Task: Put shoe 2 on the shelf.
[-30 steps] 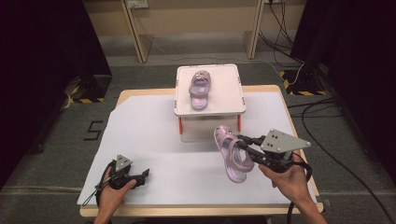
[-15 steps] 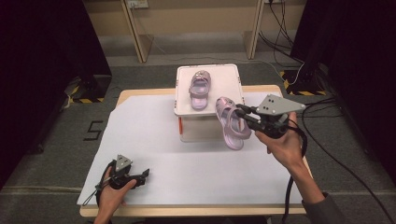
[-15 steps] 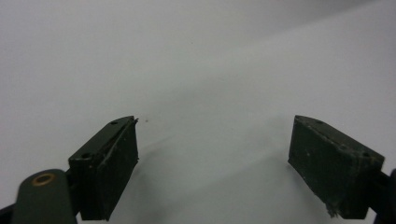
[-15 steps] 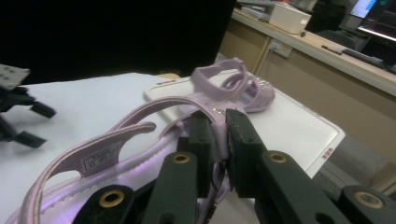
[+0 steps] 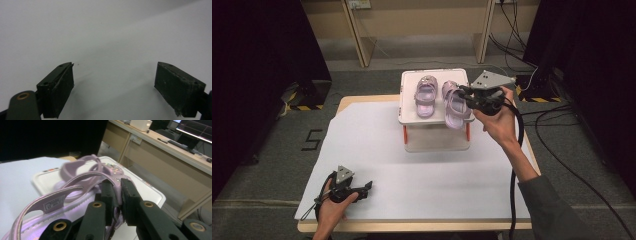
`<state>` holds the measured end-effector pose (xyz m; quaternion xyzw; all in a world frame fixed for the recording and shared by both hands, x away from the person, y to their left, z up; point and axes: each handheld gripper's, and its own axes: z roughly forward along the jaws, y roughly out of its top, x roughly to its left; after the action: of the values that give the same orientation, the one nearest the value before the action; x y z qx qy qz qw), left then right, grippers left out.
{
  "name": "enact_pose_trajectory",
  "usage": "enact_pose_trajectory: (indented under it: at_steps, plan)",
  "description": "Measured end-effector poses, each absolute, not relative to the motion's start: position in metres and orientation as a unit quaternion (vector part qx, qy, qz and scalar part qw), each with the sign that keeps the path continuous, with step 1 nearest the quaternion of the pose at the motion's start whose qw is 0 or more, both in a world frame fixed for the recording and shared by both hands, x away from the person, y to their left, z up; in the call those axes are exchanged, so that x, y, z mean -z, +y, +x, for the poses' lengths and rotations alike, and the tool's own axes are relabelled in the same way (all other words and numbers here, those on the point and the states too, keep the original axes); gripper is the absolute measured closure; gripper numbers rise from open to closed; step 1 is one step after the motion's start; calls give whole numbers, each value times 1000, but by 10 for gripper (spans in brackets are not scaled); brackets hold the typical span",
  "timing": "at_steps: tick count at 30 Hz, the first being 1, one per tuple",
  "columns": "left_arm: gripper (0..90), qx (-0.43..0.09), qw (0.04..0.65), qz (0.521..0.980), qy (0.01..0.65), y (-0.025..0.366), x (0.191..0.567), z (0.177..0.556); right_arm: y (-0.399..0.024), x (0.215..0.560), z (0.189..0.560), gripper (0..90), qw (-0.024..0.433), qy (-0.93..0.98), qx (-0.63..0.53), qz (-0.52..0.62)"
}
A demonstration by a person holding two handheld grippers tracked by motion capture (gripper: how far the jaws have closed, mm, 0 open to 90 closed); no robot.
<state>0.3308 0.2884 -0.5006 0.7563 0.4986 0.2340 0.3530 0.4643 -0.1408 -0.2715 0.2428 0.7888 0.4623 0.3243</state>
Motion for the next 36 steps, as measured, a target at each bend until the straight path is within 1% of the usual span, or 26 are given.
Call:
enact_pose_trajectory:
  at_steps: [1,2,6,12,18,26,33,36]
  plan:
    - [153,-234,353,757,498,288,500,331,-138,273,474,821,329,790,-452,251]
    - [153,-234,352,758,497,289,500,331,-138,273,474,821,329,790,-452,251]
    - [153,-233,353,757,497,289,500,331,-132,277,496,821,343,793,-433,257]
    - [153,-234,355,756,497,289,500,331,-125,285,517,821,356,794,-416,264]
    - [153,-235,355,756,496,289,499,331,-121,292,528,818,358,796,-411,265]
    - [152,-233,355,757,496,288,500,331,-113,296,533,806,367,803,-395,253]
    - [152,-232,355,757,496,288,500,331,-101,300,533,758,370,814,-379,238]
    - [152,-233,356,757,496,288,500,330,-101,301,533,672,368,812,-382,245]
